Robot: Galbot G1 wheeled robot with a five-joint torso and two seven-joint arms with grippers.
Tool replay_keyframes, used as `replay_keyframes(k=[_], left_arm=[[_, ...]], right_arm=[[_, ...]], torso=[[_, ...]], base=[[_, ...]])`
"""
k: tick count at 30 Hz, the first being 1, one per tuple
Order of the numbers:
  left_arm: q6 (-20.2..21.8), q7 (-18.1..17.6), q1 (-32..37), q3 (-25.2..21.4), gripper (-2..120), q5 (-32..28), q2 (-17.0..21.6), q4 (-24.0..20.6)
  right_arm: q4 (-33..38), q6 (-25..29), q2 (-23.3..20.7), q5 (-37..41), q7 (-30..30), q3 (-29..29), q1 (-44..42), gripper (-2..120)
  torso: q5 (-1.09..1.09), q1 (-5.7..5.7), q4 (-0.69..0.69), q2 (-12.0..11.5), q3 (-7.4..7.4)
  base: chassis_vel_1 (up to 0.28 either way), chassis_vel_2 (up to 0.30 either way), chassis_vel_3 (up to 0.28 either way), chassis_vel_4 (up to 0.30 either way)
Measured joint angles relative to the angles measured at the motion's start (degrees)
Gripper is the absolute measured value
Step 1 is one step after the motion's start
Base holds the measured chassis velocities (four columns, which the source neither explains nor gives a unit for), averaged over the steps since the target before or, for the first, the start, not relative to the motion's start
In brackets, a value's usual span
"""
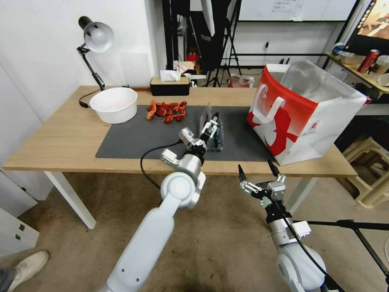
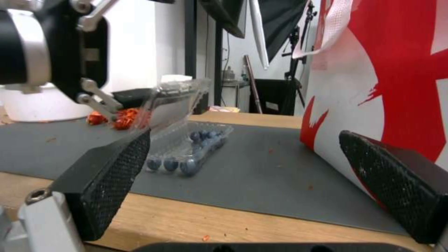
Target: Close the takeout container lid, then place the container into the takeout bag.
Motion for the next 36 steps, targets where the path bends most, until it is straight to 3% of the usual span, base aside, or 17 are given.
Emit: replay_keyframes(k=[5,12,15,17,19,28,31,36], left_arm=[[0.20,-0.20,-1.45,0.93,100,0.00,-0.52,2.34],[2.01,-5.18,-3.17,1.93,76,0.73,-0.65,4.56],[2.70,-7.52,-4.17,2.08,60,1.07,-0.47,5.60],[2.86,-7.88,-4.30,2.09,58,1.12,-0.41,5.73],[3.92,-9.19,-4.68,2.20,47,1.69,-0.26,6.22],[8.53,-12.47,-5.21,3.16,18,4.29,0.75,6.71],[10.03,-14.12,-5.68,3.49,2,5.05,1.11,6.85],[10.98,-15.67,-6.43,3.78,0,5.51,1.11,7.10]], right_arm=[[-0.18,0.00,0.16,-0.07,0.00,-0.17,0.15,100],[-0.65,0.01,0.15,-0.15,-0.01,-0.40,0.45,100],[-0.93,0.01,0.18,-0.15,-0.03,-0.77,0.77,100],[-0.97,0.02,0.20,-0.15,-0.04,-0.84,0.82,100],[-1.08,0.02,0.27,-0.17,-0.06,-1.05,0.97,100],[-1.18,-0.09,-0.13,0.00,-0.07,-1.34,1.50,100],[-1.05,-0.33,-0.42,0.49,-0.06,-1.46,1.78,100],[-0.75,-0.90,-0.95,2.00,-0.18,-1.66,2.42,100]], torso=[[0.00,0.00,0.00,0.00,0.00],[0.00,0.00,0.00,0.00,0.00],[-0.01,0.00,0.00,0.00,0.00],[-0.01,0.00,0.00,0.00,0.00],[-0.01,0.00,0.00,0.00,0.00],[-0.01,0.00,0.00,0.00,0.00],[0.00,0.00,0.00,0.01,0.00],[-0.01,0.00,0.00,0.01,0.00]], base=[[0.000,0.000,0.000,0.000],[0.000,0.000,0.000,0.000],[0.000,0.000,0.000,0.000],[0.000,0.000,0.000,0.000],[0.000,0.000,0.000,0.000],[0.000,0.000,0.000,0.000],[0.000,0.000,0.000,0.000],[0.000,0.000,0.000,0.000]])
